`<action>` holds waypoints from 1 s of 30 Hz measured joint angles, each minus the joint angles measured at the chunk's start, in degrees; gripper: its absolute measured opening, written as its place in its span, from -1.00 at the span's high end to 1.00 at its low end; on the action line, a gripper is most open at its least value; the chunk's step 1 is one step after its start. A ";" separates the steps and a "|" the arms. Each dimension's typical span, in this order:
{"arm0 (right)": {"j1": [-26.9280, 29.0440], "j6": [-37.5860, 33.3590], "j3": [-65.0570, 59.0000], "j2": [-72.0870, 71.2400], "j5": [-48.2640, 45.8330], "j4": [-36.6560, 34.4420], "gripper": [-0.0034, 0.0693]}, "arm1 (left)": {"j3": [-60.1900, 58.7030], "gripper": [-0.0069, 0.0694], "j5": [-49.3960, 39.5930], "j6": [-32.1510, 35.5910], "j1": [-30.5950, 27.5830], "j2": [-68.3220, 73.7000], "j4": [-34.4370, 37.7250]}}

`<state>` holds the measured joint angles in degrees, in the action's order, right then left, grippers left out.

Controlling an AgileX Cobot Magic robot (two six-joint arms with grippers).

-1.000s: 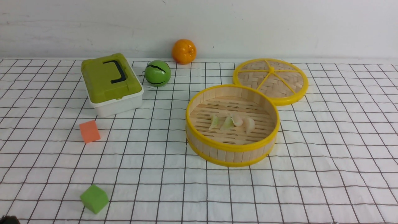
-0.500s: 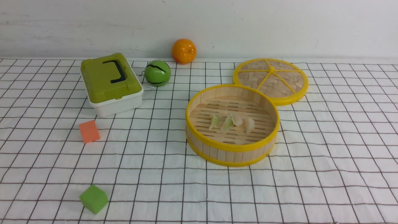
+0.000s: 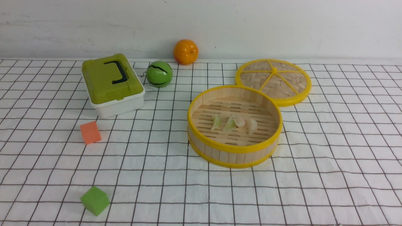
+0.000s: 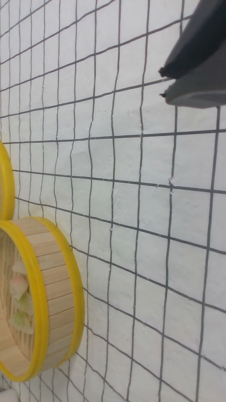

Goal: Put the dumplings into the steamer on the table with the white tablecloth.

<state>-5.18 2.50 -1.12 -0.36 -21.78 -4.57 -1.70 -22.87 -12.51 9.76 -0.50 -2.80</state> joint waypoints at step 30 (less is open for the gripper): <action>0.00 0.00 0.00 0.00 0.00 -0.07 0.63 | 0.05 0.85 -0.02 0.00 0.00 0.00 0.00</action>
<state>-5.18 2.50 -1.12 -0.36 -21.78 -4.64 -1.65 -22.89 -12.51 9.76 -0.50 -2.80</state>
